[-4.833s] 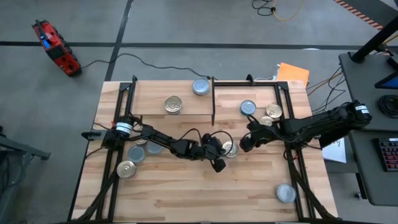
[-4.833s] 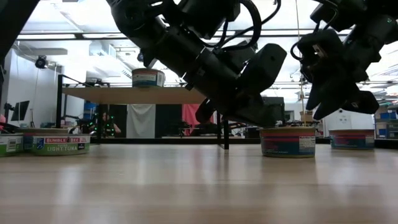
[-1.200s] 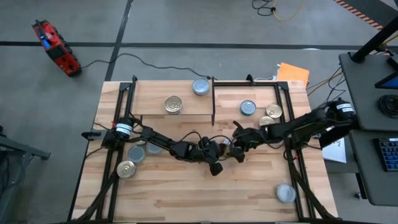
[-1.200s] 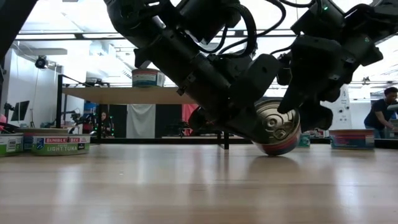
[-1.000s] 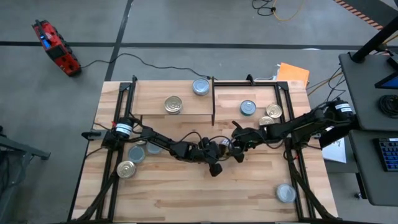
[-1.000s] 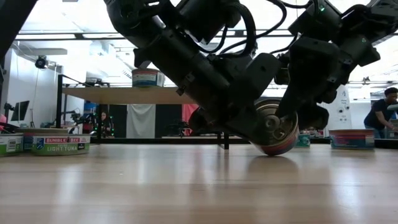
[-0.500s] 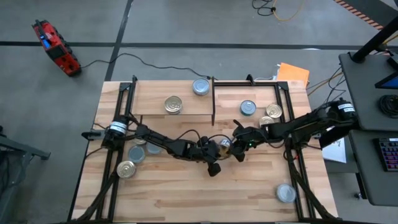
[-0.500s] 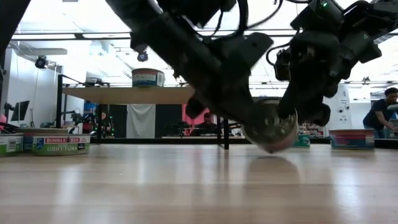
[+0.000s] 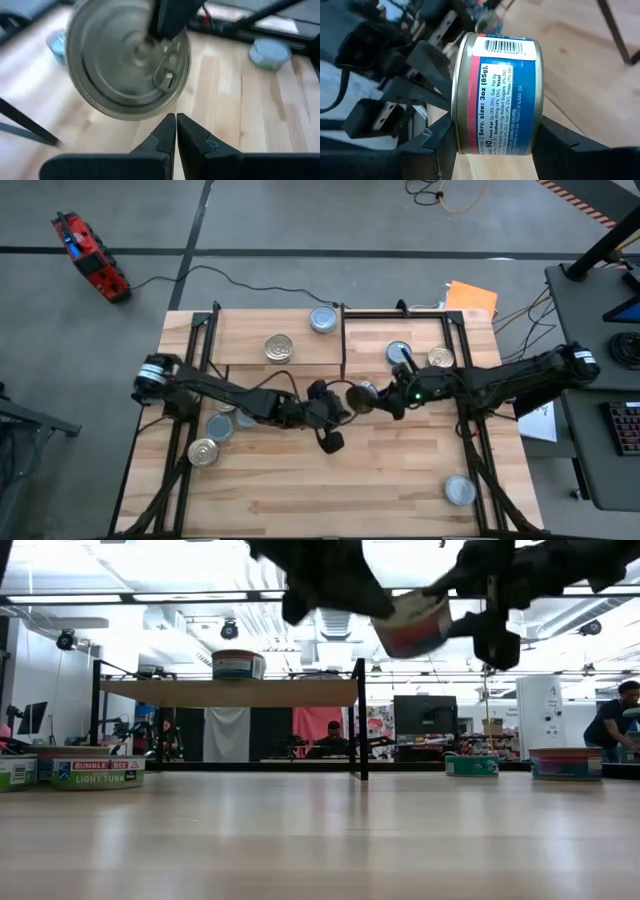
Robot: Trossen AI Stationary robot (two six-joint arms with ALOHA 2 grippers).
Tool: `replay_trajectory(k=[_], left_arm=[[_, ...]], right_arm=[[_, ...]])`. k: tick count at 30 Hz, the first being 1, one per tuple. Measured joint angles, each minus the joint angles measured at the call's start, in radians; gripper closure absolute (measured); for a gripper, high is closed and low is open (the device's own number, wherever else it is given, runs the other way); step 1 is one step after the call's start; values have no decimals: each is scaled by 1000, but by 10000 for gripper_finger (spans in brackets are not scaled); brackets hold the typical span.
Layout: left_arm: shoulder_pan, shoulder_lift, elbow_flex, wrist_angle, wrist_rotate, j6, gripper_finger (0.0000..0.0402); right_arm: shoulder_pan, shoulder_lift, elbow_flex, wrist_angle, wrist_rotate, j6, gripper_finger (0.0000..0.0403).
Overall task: Stack canned seafood by type on shelf
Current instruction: Stack the blue and pink tuna can on top of the blue and pink tuna can on the shelf
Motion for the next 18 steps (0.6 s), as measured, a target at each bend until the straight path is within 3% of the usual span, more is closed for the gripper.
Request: replay_trajectory(k=[3, 7, 13, 16, 18], left_arm=[[0, -52, 1, -70, -46, 50, 401], [3, -94, 2, -251, -189, 71, 401], [2, -166, 0, -359, -174, 18, 401], [2, -214, 0, -304, -166, -15, 401], [4, -254, -1, -191, -99, 23, 401]], right_arm=[[-11, 10, 13, 40, 2, 10, 214], [-24, 45, 12, 73, 1, 5, 214], [-25, 76, 10, 132, -9, 19, 214], [-26, 75, 10, 226, -26, 8, 214], [-25, 75, 11, 309, -36, 0, 214]])
